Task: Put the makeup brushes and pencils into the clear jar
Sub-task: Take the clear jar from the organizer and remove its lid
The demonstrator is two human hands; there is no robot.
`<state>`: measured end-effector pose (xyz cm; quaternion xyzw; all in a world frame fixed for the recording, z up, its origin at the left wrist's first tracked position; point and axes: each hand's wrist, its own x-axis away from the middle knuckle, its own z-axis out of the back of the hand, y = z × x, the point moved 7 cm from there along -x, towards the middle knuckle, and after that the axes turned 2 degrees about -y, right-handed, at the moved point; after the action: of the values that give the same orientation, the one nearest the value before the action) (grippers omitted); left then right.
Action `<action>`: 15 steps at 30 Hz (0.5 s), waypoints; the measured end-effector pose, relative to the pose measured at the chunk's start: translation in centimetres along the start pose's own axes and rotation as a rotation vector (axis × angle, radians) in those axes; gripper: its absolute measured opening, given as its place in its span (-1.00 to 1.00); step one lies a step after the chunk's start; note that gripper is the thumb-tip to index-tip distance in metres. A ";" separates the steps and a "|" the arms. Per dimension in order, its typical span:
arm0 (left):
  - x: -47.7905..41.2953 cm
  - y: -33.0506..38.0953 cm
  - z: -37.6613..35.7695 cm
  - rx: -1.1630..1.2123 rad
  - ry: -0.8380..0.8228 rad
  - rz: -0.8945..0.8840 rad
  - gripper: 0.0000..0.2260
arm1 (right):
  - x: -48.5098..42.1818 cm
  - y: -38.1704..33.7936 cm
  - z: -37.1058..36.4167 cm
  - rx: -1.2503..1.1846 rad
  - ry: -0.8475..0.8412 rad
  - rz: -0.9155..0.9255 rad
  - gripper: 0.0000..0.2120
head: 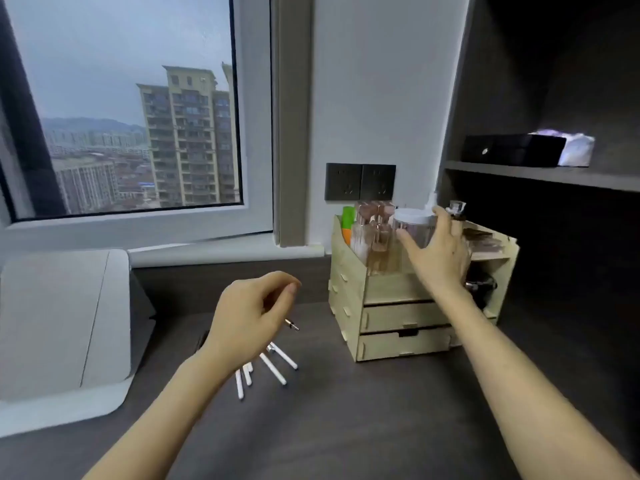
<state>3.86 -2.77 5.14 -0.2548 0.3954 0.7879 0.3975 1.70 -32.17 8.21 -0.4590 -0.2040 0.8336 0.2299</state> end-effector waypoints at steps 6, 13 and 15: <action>-2.6 -2.6 -1.8 -0.015 0.025 0.026 -0.77 | -3.7 0.3 -3.4 0.070 -0.025 -0.054 -0.27; -2.8 -4.3 -1.9 0.032 0.095 0.035 -0.77 | -3.5 -2.0 2.5 -0.048 0.420 -0.014 -0.41; -2.1 -4.3 -1.8 0.045 0.107 0.059 -0.71 | -0.9 -4.3 5.4 -0.223 0.551 0.120 -0.42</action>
<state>8.73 -3.54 3.79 -0.2757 0.4408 0.7754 0.3582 -1.66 -29.88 13.85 -0.7017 -0.1967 0.6621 0.1750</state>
